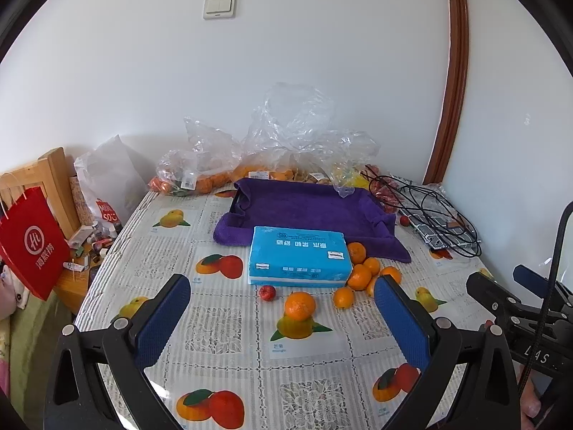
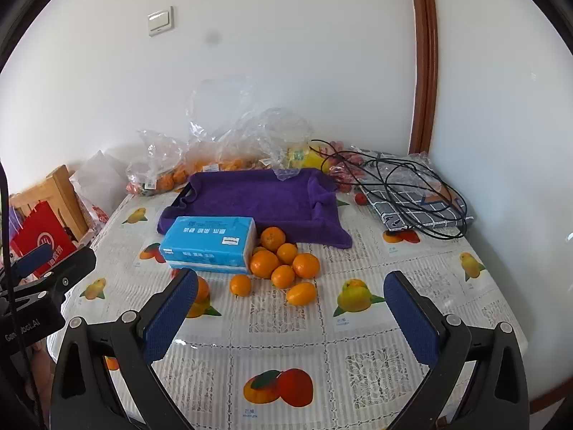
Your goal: Organize fruits
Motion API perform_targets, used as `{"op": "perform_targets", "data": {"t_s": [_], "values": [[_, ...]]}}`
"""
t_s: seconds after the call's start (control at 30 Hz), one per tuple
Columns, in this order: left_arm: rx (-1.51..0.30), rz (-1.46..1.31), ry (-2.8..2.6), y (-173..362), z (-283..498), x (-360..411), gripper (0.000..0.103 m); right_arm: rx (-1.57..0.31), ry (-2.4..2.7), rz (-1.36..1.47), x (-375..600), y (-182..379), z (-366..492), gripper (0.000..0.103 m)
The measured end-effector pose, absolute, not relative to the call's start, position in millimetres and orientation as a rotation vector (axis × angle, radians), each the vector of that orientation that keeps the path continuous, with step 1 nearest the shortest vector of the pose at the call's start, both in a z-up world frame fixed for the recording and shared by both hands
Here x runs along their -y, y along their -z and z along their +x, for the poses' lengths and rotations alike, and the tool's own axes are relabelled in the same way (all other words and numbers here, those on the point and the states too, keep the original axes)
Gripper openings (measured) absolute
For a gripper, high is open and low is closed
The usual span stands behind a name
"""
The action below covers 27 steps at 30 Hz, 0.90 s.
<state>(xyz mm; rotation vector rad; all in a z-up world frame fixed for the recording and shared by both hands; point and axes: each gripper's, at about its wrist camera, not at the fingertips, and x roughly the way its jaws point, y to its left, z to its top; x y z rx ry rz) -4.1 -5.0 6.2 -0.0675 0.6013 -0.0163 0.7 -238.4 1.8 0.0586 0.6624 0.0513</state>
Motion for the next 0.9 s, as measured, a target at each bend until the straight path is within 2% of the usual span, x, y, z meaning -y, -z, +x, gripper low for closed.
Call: {"op": "perform_targets", "data": {"t_s": [0.9], "values": [[-0.598, -0.063, 0.015, -7.3, -6.0, 3.7, 0.103, -0.651, -0.055, 0.048, 236.0, -4.9, -1.7, 0.102]]}}
